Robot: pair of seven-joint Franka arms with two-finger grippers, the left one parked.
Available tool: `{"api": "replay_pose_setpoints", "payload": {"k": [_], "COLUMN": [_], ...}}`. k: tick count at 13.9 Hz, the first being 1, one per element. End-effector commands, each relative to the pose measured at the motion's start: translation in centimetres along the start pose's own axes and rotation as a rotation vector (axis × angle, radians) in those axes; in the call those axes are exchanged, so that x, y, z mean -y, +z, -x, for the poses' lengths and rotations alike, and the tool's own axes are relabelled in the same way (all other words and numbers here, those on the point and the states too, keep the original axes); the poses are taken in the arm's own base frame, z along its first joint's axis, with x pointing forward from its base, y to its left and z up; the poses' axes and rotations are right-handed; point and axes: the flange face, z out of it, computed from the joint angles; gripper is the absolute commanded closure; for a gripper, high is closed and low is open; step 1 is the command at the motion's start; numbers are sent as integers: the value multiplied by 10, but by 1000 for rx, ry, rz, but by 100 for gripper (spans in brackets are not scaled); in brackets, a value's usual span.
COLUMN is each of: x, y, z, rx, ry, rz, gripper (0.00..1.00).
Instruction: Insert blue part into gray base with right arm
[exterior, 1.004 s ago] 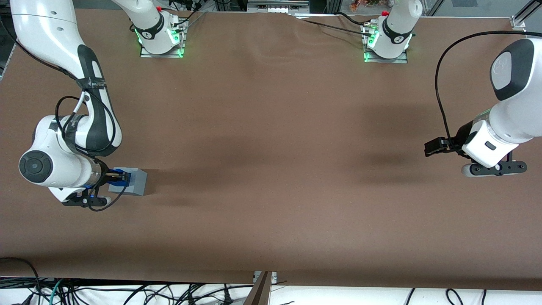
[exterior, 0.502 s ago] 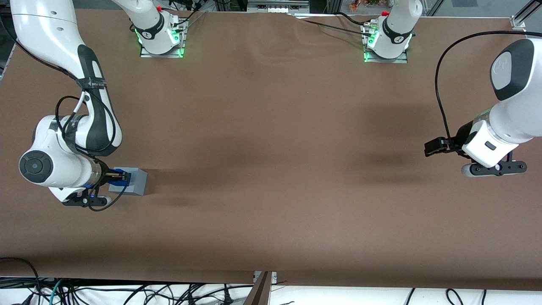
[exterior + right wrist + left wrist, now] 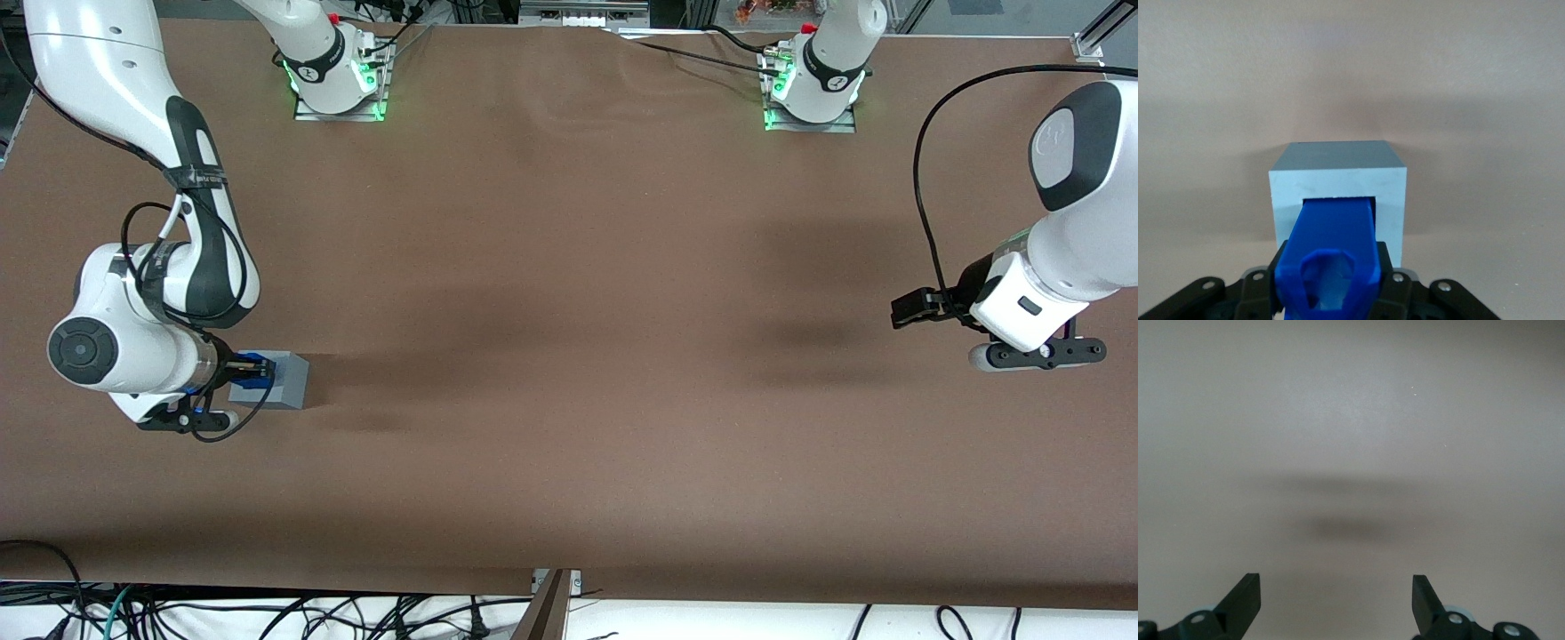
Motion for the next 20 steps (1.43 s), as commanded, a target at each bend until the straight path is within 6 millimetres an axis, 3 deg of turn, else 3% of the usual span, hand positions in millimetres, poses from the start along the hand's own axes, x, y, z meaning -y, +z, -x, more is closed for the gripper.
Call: {"api": "replay_pose_setpoints", "payload": {"k": [1,2,3,4,5,9,11,16,20], "x": [4,3,3,3,2,2,-1,-10,-8], "y": [5,4,3,1,0,-8,-25,-124,-206], "z": [2,2,2,1,1,1,4,35,77], "rx": [5,3,2,-3,-4,-13,-31,-85,-84], "ry": [6,7,7,7,6,-2,-9,-2,-26], "rz": [-6,-6,-5,-5,-4,-5,-9,-32,-52], "gripper": [79,69,52,20,6,2,2,1,1]}}
